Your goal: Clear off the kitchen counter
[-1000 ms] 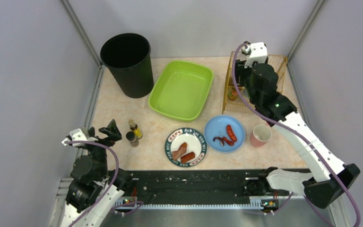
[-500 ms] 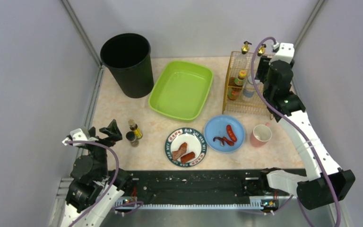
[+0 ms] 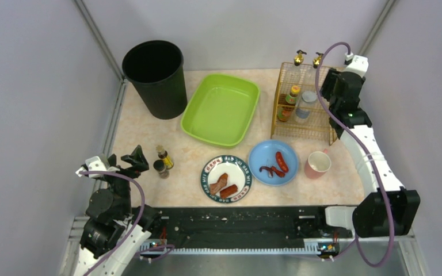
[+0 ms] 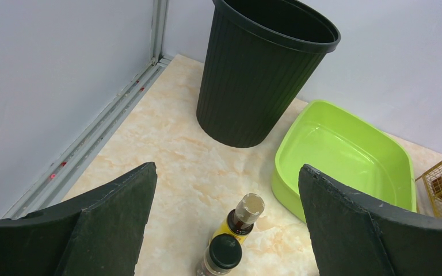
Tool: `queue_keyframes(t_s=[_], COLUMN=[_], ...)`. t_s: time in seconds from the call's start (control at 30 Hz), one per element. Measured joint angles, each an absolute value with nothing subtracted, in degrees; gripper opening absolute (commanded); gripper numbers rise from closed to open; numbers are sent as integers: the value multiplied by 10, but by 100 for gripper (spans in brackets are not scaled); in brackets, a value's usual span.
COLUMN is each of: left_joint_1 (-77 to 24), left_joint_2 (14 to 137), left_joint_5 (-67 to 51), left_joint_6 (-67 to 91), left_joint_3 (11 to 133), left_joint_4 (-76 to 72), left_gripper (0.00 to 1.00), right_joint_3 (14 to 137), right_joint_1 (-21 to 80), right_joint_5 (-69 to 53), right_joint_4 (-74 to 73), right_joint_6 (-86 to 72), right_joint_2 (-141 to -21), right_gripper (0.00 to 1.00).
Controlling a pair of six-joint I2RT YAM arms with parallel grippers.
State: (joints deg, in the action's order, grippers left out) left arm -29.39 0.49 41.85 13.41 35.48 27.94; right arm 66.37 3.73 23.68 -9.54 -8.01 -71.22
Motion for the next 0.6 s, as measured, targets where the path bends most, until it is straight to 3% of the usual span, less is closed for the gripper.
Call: queue_keyframes(t_s=[0.6], left_joint_1=[-294], left_joint_2=[5], left_joint_5=[418], left_joint_6=[134], left_joint_3=[355], left_joint_4=[279], left_gripper=[97], right_joint_3=[637], right_joint_1=[12], right_joint_5=[195], right_joint_4=[-63], right_joint_6=[-113], right_joint_2=[-794], right_gripper=[0])
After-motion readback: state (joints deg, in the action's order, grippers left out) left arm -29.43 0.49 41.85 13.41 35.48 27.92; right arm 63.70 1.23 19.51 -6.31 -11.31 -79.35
